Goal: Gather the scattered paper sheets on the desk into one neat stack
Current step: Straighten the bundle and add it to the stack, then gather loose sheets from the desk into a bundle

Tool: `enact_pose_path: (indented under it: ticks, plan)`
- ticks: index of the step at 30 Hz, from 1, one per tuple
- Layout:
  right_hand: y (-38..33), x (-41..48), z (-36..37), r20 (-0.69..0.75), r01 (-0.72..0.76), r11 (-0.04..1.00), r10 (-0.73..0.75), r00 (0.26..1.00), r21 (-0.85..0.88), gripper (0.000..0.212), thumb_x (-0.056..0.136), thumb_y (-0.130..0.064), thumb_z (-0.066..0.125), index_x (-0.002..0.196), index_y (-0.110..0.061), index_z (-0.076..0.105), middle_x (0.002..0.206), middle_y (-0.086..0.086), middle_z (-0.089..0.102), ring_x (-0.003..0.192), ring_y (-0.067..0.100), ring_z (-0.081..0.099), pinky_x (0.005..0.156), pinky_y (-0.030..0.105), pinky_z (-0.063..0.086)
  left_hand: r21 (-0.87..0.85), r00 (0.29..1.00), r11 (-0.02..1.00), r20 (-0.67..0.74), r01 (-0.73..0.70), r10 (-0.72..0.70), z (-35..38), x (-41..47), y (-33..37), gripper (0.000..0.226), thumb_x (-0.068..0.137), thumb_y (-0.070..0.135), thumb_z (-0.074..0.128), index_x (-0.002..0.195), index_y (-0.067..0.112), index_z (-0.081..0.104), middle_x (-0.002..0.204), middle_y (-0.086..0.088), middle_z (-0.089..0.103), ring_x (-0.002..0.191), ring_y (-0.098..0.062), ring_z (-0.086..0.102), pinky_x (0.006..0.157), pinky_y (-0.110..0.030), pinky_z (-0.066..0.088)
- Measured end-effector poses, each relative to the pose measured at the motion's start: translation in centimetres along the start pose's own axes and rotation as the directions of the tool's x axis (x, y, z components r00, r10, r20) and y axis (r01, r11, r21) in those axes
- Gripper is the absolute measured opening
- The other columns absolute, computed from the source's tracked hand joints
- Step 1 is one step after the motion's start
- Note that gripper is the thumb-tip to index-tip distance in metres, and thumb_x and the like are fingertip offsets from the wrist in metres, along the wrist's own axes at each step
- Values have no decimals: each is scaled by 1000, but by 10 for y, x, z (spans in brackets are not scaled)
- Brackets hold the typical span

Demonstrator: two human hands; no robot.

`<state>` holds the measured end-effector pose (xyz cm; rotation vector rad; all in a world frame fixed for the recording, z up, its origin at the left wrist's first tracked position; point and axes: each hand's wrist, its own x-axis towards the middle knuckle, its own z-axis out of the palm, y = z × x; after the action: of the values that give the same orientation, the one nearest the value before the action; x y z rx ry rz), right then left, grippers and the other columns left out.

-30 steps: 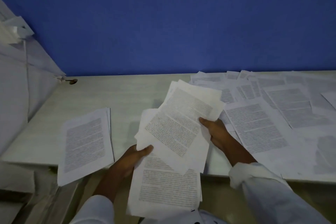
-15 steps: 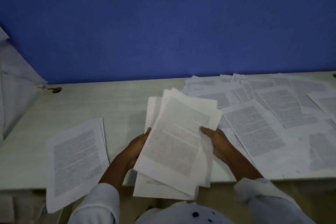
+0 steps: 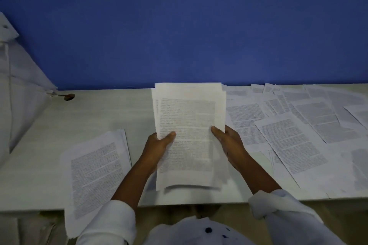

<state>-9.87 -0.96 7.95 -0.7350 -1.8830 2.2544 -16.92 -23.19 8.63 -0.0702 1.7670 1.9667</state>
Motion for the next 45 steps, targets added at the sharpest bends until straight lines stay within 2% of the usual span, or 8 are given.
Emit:
enact_pose_path:
  ticks: [5, 10, 15, 19, 25, 33, 40, 45]
  plan:
    - [14, -11, 24, -20, -79, 996, 78, 997, -42, 34, 83, -47, 70, 107, -22, 72, 105, 1, 74, 98, 21, 70, 92, 45, 55, 4, 960, 971, -150, -239, 237, -23, -10, 36, 22, 89, 22, 67, 110, 29, 64, 108, 12, 69, 97, -3, 66, 81, -16, 52]
    - [30, -15, 61, 39, -317, 830, 338, 940, 458, 70, 77, -72, 55, 120, -18, 63, 123, 13, 65, 115, 31, 61, 95, 46, 51, 14, 921, 942, -208, -335, 330, -41, -25, 61, 26, 87, 26, 69, 112, 28, 64, 108, 12, 70, 98, -6, 66, 75, -16, 53]
    - [16, -16, 101, 258, -328, 715, 210, 943, 617, 78, 76, -76, 52, 131, -21, 56, 127, 18, 63, 116, 36, 61, 96, 51, 51, 110, 914, 943, -235, -314, 332, -50, -32, 49, 39, 83, 18, 74, 119, 16, 63, 109, 6, 68, 99, -6, 65, 72, -10, 52]
    - [8, -10, 128, 325, -281, 866, 147, 934, 414, 91, 59, -60, 82, 127, -5, 59, 109, 37, 58, 94, 36, 62, 101, 56, 41, 155, 886, 961, -376, -228, 271, -82, -36, 27, 48, 83, 17, 75, 127, 7, 59, 119, -2, 65, 109, -20, 61, 91, -28, 49]
    - [52, -17, 151, 223, -339, 940, 339, 914, -36, 30, 91, -32, 66, 115, -14, 64, 102, 13, 74, 91, 31, 71, 77, 43, 60, 181, 857, 977, -480, -111, 187, -156, -59, 2, 45, 84, 11, 73, 126, 7, 60, 113, 0, 64, 97, -15, 61, 86, -25, 46]
    - [77, -40, 195, 500, -122, 738, 559, 661, -664, 20, 88, -24, 69, 98, -7, 69, 91, 17, 72, 77, 25, 65, 75, 40, 54, 329, 791, 942, -593, 68, 151, -246, -79, -45, 30, 87, 11, 70, 117, 13, 66, 110, -3, 69, 91, -12, 65, 86, -27, 50]
    - [91, -27, 181, 431, -196, 745, 556, 711, -638, 15, 91, -18, 61, 99, -7, 70, 101, 17, 72, 79, 24, 69, 77, 41, 57, 479, 624, 821, -754, 310, 205, -256, -66, -57, 43, 90, 12, 65, 131, 1, 54, 134, -17, 57, 121, -35, 55, 101, -37, 42]
    - [92, -18, 130, 258, -414, 814, 538, 803, -408, 24, 91, -18, 64, 104, 2, 67, 88, 14, 70, 73, 26, 68, 69, 39, 56, 556, 717, 816, -633, 157, 294, -200, -40, -64, 31, 89, 11, 66, 119, 5, 62, 125, -11, 63, 113, -29, 60, 99, -38, 47]
